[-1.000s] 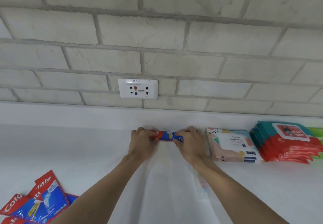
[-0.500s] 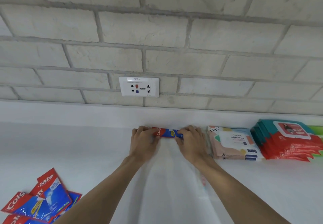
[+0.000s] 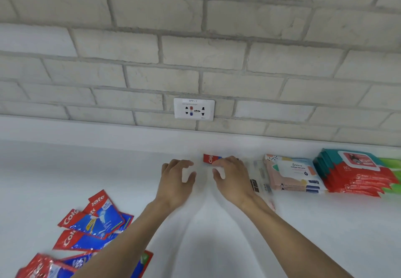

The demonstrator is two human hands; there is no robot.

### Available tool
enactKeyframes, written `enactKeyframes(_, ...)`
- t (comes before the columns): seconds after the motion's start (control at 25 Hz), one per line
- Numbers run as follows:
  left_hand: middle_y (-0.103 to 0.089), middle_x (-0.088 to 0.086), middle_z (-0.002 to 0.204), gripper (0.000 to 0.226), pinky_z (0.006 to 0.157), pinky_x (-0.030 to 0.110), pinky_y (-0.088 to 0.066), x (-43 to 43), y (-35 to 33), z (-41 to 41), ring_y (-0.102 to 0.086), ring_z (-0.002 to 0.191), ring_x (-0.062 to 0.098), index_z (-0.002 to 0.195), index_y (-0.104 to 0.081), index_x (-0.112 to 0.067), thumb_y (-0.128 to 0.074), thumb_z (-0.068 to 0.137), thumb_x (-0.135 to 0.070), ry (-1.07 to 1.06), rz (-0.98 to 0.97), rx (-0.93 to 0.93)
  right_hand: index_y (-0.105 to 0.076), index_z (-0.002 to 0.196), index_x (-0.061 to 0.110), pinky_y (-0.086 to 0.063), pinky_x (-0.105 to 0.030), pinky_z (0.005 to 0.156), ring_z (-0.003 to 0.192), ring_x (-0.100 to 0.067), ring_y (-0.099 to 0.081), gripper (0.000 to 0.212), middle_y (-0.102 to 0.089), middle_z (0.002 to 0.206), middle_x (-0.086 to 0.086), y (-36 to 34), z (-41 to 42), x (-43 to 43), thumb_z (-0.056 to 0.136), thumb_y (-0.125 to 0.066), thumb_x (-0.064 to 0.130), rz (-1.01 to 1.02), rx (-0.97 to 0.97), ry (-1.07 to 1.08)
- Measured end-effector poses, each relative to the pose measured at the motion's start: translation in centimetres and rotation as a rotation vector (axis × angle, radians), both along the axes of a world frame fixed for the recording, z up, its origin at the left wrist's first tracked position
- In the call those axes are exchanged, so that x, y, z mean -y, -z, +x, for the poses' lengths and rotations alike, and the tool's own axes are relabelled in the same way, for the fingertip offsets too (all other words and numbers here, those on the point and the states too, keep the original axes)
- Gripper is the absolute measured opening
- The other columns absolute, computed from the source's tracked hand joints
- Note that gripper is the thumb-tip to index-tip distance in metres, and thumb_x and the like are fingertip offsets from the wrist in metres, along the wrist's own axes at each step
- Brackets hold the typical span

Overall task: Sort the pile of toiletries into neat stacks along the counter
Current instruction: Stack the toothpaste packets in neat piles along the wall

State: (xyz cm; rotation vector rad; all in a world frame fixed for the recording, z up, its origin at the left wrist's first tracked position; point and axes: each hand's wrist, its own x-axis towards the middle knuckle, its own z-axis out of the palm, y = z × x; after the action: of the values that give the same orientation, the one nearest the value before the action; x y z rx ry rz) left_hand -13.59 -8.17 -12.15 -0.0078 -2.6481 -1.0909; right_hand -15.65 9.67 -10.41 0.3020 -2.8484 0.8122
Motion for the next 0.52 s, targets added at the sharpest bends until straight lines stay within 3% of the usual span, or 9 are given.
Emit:
enactKeyframes(0.24,-0.061,-0.01,0.106,0.024,0.083,0.019,-0.036,3.6,-1.0,6.0,-0.049,0.102,0.019,0.111,-0.064,-0.028,-0.064,0.087,-0.027,-0.032,-0.049,-0.024,-0.066,0.114,0.025,-0.044,-0.022,0.092,0.105,-0.014,-0.055,0.023,-0.06,0.111,0.002,-1.0,5.3,3.4,0.092,-0.058,0.026,-0.134,0.049,-0.13)
enactKeyframes(0.52,-0.062,-0.012,0.101,0.018,0.089,0.029,-0.046,8.2,-1.4,12.0,-0.055,0.097,0.012,0.106,-0.065,-0.03,-0.063,0.088,-0.03,-0.022,-0.101,0.038,-0.065,0.112,0.03,-0.047,-0.021,0.088,0.099,-0.008,-0.055,0.02,-0.06,0.109,0.009,-0.5,12.1,7.3,0.093,-0.059,0.03,-0.183,0.197,-0.278)
